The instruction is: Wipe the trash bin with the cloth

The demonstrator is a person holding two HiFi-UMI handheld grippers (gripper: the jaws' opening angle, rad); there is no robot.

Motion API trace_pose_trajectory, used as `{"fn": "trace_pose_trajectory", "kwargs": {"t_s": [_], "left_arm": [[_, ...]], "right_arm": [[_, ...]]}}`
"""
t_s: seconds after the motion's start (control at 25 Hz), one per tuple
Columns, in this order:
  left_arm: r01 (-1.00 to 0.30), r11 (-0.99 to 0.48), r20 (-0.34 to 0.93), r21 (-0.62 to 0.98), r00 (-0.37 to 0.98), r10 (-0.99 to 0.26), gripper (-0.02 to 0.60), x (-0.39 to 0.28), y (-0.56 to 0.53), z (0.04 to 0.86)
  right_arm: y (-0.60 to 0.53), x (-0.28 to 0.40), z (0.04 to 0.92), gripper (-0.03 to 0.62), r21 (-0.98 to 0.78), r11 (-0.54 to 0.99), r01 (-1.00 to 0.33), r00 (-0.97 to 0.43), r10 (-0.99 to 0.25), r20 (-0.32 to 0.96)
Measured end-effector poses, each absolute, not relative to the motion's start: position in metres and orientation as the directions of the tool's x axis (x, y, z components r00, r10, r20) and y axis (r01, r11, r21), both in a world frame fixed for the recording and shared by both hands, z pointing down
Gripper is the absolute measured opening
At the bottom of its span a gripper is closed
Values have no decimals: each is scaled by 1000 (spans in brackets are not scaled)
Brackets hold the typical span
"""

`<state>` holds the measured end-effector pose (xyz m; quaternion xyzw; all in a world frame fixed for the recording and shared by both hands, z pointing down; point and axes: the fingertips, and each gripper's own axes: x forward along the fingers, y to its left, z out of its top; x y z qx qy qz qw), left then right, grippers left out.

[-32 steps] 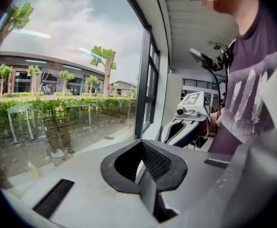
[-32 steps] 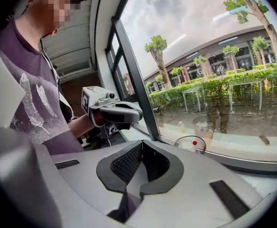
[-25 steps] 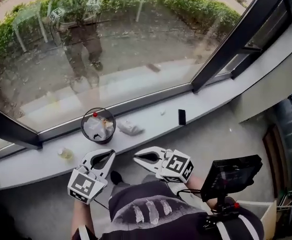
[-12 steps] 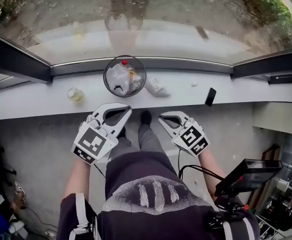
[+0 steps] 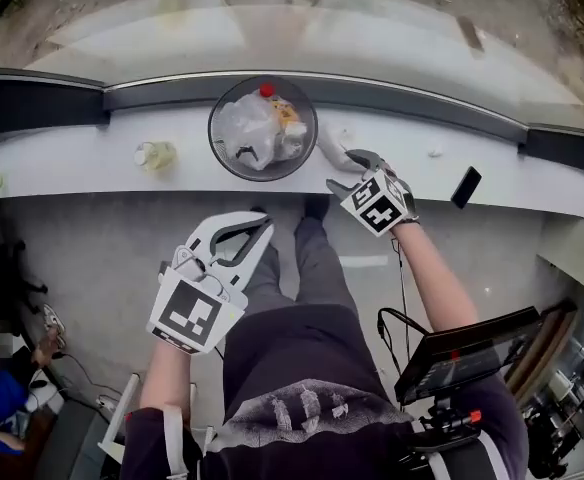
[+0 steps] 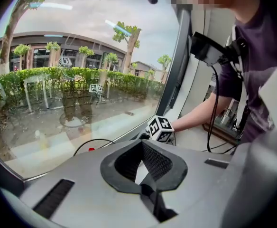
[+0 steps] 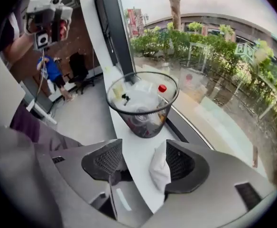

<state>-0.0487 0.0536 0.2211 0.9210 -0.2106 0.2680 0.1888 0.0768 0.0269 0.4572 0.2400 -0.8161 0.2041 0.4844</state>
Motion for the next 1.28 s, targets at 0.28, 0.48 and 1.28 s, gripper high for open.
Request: {"fn": "trace_pose_trajectory", "kwargs": {"t_s": [0.28,0.48,1.28], "left_arm": [[-491,-831,563,261,777,-282,-2,-42,47,270],[-493,-817,585,299,771,-251,-2,-44,60,308],[-159,-986,763,-43,632,-135,0,-69,58,380]], "right_arm": [[-9,123,574,268,-10,853,-522,-204,-114,972],[9,149,635,268,12,973,-229,-66,-28,997],[-13,124,641,75,-205,890,-407,-230,118,966]]}}
